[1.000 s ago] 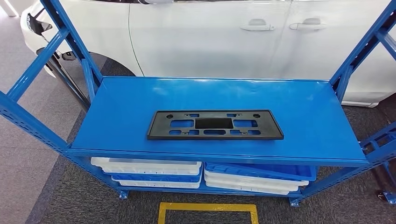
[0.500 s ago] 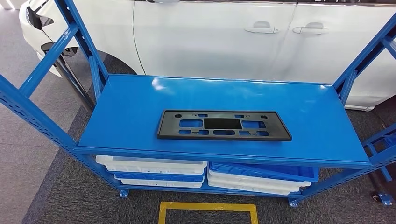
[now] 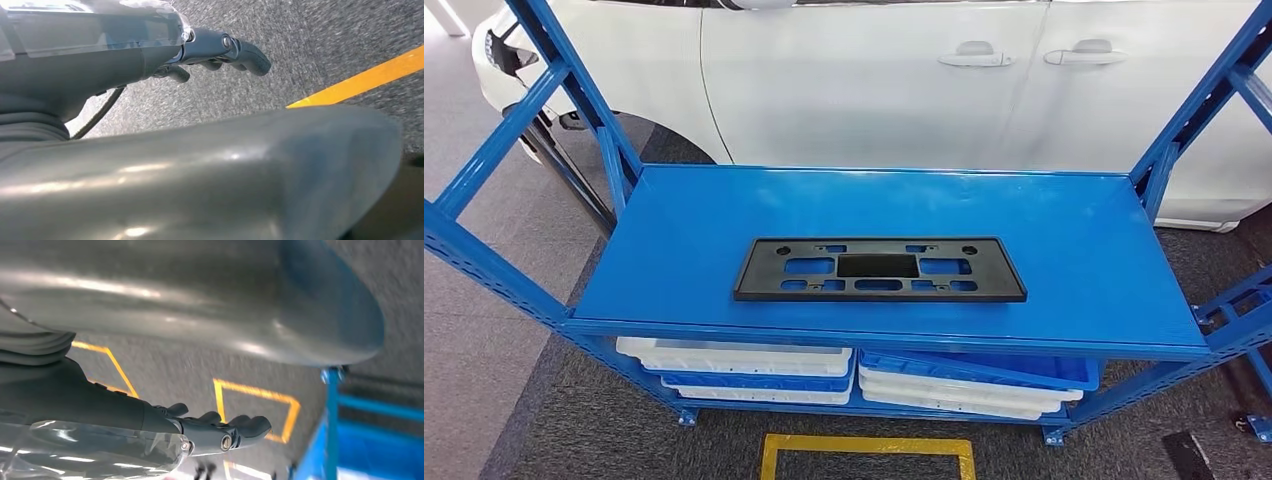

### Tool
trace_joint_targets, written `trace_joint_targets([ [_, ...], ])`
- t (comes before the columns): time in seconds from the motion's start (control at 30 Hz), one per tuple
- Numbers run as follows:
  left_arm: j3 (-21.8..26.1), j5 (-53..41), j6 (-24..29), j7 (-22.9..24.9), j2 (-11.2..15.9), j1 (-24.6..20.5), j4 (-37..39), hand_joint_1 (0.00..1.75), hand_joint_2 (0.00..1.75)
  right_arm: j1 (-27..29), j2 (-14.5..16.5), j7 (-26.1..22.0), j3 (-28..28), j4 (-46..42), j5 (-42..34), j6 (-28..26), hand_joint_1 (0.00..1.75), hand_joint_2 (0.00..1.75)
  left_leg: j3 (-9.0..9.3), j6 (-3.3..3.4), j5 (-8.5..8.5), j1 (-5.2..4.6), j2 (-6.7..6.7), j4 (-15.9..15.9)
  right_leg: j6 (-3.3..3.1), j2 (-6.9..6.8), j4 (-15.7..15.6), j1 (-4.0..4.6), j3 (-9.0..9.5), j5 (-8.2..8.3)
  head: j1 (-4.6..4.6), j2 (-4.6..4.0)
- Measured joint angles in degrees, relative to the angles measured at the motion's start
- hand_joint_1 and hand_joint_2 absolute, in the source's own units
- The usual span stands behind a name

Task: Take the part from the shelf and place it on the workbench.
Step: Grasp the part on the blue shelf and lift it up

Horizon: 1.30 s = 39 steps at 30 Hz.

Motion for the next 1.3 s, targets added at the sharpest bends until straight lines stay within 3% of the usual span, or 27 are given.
trace_joint_targets([
  [0.03,0.00,-0.01,-0.08,0.06,0.01,-0.02,0.00,0.00,0.00,0.25,0.52,0.03,-0.17,0.10,0.00,0.15,0.00,0.00,0.62,0.21,1.26,-0.02,0.00,-1.26,-0.02,0.05,0.00,0.10,0.08,-0.01,0.00,0.00],
  [0.1,0.00,-0.10,-0.22,0.15,0.04,-0.15,0.00,0.00,0.00,0.50,1.30,0.20,-0.41,0.25,0.00,0.34,0.00,0.00,4.37,1.05,5.37,-0.22,-0.02,-9.00,-0.01,0.21,0.00,0.27,0.34,-0.01,0.00,0.00],
  [0.17,0.00,-0.33,-0.35,0.24,0.08,-0.37,0.00,0.00,0.00,0.65,1.84,0.47,-0.66,0.33,0.00,0.42,0.00,0.00,7.45,1.68,7.65,-0.52,0.02,-15.62,0.27,0.32,0.06,0.47,0.39,-0.01,0.00,0.00],
  [0.27,0.00,-0.62,-0.44,0.38,0.15,-0.49,0.00,0.00,0.00,0.99,2.44,0.63,-1.10,0.43,-0.03,0.49,0.00,0.00,8.05,2.10,8.00,-0.66,0.07,-17.42,1.26,0.33,-0.15,0.40,0.35,0.21,0.00,0.00],
  [0.33,0.00,-0.75,-0.47,0.44,0.16,-0.58,0.00,0.00,0.00,1.22,2.72,0.59,-1.36,0.49,-0.08,0.49,0.00,0.00,8.34,2.70,8.68,-0.42,0.15,-18.29,1.81,0.36,0.94,0.26,-0.07,-0.77,0.00,0.00],
  [0.37,0.00,-0.80,-0.48,0.44,0.16,-0.66,0.00,0.00,0.00,1.30,2.78,0.56,-1.49,0.52,-0.09,0.49,0.00,0.00,8.45,2.93,9.00,-0.29,0.20,-18.67,2.04,0.37,3.13,0.21,-1.03,-2.27,0.00,0.00],
  [0.43,0.00,-0.86,-0.51,0.46,0.16,-0.71,0.00,0.00,0.00,1.52,2.90,0.54,-1.71,0.59,-0.11,0.49,0.00,0.00,8.26,3.15,9.20,-0.26,0.27,-18.79,2.51,0.38,10.54,0.09,-4.33,-6.27,0.00,0.00],
  [0.47,0.00,-0.86,-0.54,0.47,0.16,-0.68,0.00,0.00,0.00,1.67,2.99,0.53,-1.78,0.63,-0.11,0.50,0.00,0.00,8.16,3.16,9.21,-0.26,0.28,-18.73,2.76,0.37,14.03,0.04,-5.89,-7.60,0.00,0.00],
  [0.5,0.00,-0.86,-0.56,0.48,0.16,-0.64,0.00,0.00,0.00,1.82,3.07,0.52,-1.81,0.67,-0.11,0.50,0.00,0.00,8.10,3.14,9.20,-0.26,0.29,-18.64,2.95,0.37,15.79,-0.03,-6.64,-7.85,0.00,0.00],
  [0.53,0.00,-0.86,-0.57,0.49,0.15,-0.62,0.00,0.00,0.00,1.94,3.14,0.51,-1.83,0.69,-0.11,0.51,0.00,0.00,8.07,3.08,9.16,-0.24,0.29,-18.49,3.08,0.35,15.16,-0.13,-6.23,-6.92,0.00,0.00],
  [0.6,0.00,-0.86,-0.59,0.50,0.15,-0.65,0.00,0.00,0.00,2.01,3.16,0.44,-1.84,0.69,-0.11,0.51,0.00,0.00,8.04,2.75,8.90,-0.19,0.27,-17.99,3.19,0.31,7.80,-0.39,-2.47,-3.24,0.00,0.00],
  [0.67,0.00,-0.86,-0.59,0.50,0.17,-0.75,0.00,0.00,0.00,1.97,3.24,0.33,-1.85,0.70,-0.11,0.51,0.00,0.00,7.87,2.18,8.51,-0.39,0.22,-17.35,2.68,0.36,1.34,-0.28,0.73,-1.03,0.00,0.00],
  [0.7,0.00,-0.85,-0.58,0.50,0.19,-0.78,0.00,0.00,0.00,2.00,3.30,0.26,-1.86,0.71,-0.11,0.52,0.00,0.00,7.76,1.93,8.39,-0.50,0.19,-17.14,2.29,0.41,0.22,-0.16,1.21,-0.88,0.00,0.00],
  [0.83,0.00,-0.76,-0.57,0.50,0.23,-0.79,0.00,0.00,0.00,2.09,3.44,0.07,-1.87,0.73,-0.04,0.55,0.00,0.00,7.22,0.90,7.34,-0.47,0.17,-15.79,0.70,0.43,0.11,-0.24,0.92,-0.59,0.00,0.00],
  [0.87,0.00,-0.72,-0.57,0.50,0.24,-0.79,0.00,0.00,0.00,2.03,3.46,0.09,-1.87,0.73,0.03,0.59,0.00,0.00,6.51,0.60,6.08,-0.38,0.17,-14.03,0.37,0.38,0.01,-0.34,0.88,-0.47,0.00,0.00],
  [0.97,0.00,-0.64,-0.57,0.51,0.25,-0.67,0.00,0.00,0.00,1.92,3.52,0.40,-1.87,0.73,0.41,0.90,0.00,0.00,1.75,-0.03,0.45,-0.05,0.17,-3.01,-0.04,0.28,0.04,-0.21,0.56,-0.31,0.00,0.00],
  [1.0,0.00,-0.64,-0.57,0.53,0.25,-0.58,0.00,0.00,0.00,1.93,3.54,0.57,-1.87,0.73,0.57,1.07,0.00,0.00,0.68,-0.10,-0.31,0.03,0.17,-0.46,-0.07,0.26,0.07,-0.17,0.49,-0.28,0.00,0.00],
  [1.03,0.00,-0.64,-0.57,0.55,0.26,-0.51,0.00,0.00,0.00,1.93,3.55,0.75,-1.87,0.73,0.70,1.19,0.00,0.00,0.77,-0.05,0.26,0.07,0.17,-0.38,-0.06,0.26,0.10,-0.15,0.47,-0.26,0.00,0.00],
  [1.07,0.00,-0.64,-0.57,0.57,0.27,-0.47,0.00,0.00,0.00,1.93,3.55,0.91,-1.87,0.73,0.83,1.29,0.00,0.00,2.01,0.11,1.87,0.08,0.17,-2.72,-0.04,0.27,0.12,-0.12,0.52,-0.24,0.00,0.00],
  [1.17,0.00,-0.64,-0.56,0.59,0.30,-0.56,0.00,0.00,0.00,1.91,3.61,1.04,-1.87,0.73,0.98,1.36,0.00,0.00,7.68,1.00,6.78,-0.13,0.15,-14.32,0.39,0.32,0.18,0.09,0.60,-0.15,0.00,0.00],
  [1.2,0.00,-0.64,-0.55,0.59,0.30,-0.58,0.00,0.00,0.00,1.89,3.64,1.04,-1.87,0.73,0.98,1.36,0.00,0.00,8.47,1.23,7.29,-0.24,0.14,-16.28,0.71,0.33,0.18,0.13,0.52,-0.04,0.00,0.00],
  [1.3,0.00,-0.64,-0.54,0.62,0.33,-0.48,0.00,0.00,0.00,1.87,3.67,1.04,-1.87,0.73,1.00,1.37,0.00,0.00,8.42,1.98,7.96,-0.34,0.16,-17.45,1.85,0.34,-0.08,0.01,0.35,0.38,0.00,0.00],
])
